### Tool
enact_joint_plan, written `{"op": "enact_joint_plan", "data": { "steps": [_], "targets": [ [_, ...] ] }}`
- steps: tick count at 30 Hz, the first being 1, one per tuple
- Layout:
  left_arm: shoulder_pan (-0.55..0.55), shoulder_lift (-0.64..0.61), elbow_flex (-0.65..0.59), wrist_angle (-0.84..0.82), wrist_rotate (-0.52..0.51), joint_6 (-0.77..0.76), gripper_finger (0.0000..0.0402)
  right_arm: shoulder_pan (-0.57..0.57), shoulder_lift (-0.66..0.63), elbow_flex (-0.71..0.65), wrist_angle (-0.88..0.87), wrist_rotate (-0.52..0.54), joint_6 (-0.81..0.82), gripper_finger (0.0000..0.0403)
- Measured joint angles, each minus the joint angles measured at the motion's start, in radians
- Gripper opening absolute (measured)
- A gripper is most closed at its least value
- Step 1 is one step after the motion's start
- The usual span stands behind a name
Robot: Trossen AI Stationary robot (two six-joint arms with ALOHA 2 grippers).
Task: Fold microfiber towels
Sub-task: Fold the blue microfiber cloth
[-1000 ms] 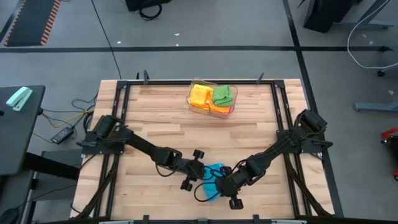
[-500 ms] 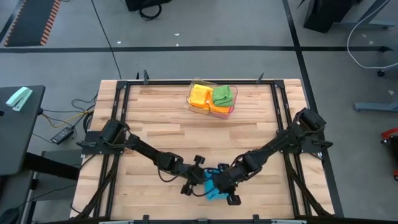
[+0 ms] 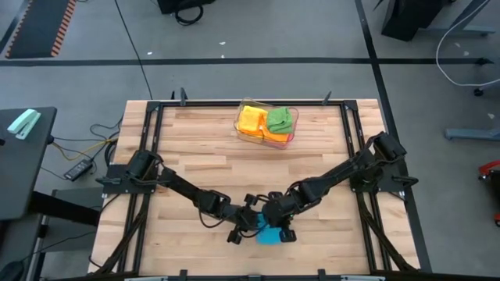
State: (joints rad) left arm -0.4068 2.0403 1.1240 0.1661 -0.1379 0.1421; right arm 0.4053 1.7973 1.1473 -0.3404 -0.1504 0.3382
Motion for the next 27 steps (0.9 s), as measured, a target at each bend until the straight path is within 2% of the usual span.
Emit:
{"op": "enact_joint_plan", "data": {
  "steps": [4, 14, 27],
  "targets": [
    [0.000, 0.000, 0.000, -0.001, 0.000, 0.000, 0.0067, -0.021, 0.000, -0.008, -0.001, 0.007, -0.053, 0.0006],
    [0.000, 0.000, 0.000, -0.007, 0.000, -0.003, 0.0069, -0.061, 0.000, -0.129, 0.165, 0.034, -0.096, 0.0011],
    [-0.002, -0.003, 0.000, -0.014, 0.000, -0.009, 0.0068, -0.063, 0.000, -0.201, 0.190, 0.142, -0.105, 0.0099]
  ]
}}
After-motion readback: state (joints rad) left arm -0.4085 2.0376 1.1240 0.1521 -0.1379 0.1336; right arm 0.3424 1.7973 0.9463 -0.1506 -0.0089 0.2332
